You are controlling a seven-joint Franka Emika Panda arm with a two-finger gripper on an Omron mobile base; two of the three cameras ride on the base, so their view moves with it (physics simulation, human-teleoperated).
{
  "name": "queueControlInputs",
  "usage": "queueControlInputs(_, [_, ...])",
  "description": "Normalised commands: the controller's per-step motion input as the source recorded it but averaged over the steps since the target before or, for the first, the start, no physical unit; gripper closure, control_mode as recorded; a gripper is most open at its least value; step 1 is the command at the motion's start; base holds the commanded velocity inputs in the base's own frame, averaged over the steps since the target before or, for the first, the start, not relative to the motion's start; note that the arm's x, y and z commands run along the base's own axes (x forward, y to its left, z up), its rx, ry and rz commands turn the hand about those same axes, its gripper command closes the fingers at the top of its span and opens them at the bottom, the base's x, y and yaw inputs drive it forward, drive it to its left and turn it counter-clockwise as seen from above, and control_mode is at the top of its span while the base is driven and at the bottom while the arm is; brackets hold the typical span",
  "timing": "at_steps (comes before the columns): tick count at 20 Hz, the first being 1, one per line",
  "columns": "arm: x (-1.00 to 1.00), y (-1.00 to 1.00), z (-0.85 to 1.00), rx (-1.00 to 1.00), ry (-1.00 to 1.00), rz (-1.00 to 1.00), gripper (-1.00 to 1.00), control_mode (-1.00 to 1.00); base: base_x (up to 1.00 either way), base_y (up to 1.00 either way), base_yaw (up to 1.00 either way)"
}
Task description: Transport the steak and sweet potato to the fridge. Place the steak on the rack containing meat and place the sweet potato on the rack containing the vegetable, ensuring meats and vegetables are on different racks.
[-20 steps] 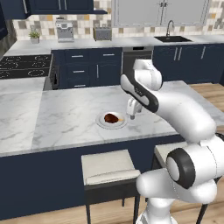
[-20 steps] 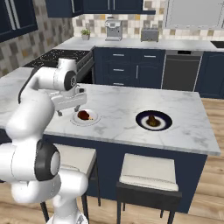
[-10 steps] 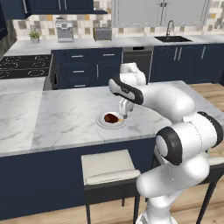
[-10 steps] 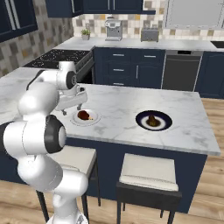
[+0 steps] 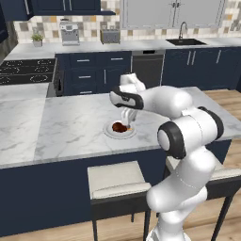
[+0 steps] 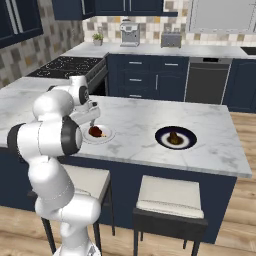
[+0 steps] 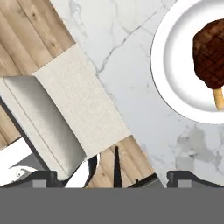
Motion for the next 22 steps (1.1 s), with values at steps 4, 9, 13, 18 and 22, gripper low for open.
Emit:
queueControlInputs(4, [0.49, 0.01, -0.20, 0.00, 0.00, 0.06, -1.00, -1.00, 0.00, 0.00, 0.00])
queueControlInputs(9, [0.48, 0.00, -0.37, 0.07, 0.00, 0.07, -1.00, -1.00, 0.00, 0.00, 0.00])
queueControlInputs(13, [0.45, 0.00, -0.42, 0.12, 0.00, 0.07, -1.00, -1.00, 0.00, 0.00, 0.00])
queueControlInputs(18, [0.60, 0.06, -0.31, 0.04, 0.00, 0.01, -1.00, -1.00, 0.00, 0.00, 0.00])
queueControlInputs(22, [0.54, 0.07, -0.27, 0.00, 0.00, 0.00, -1.00, -1.00, 0.00, 0.00, 0.00])
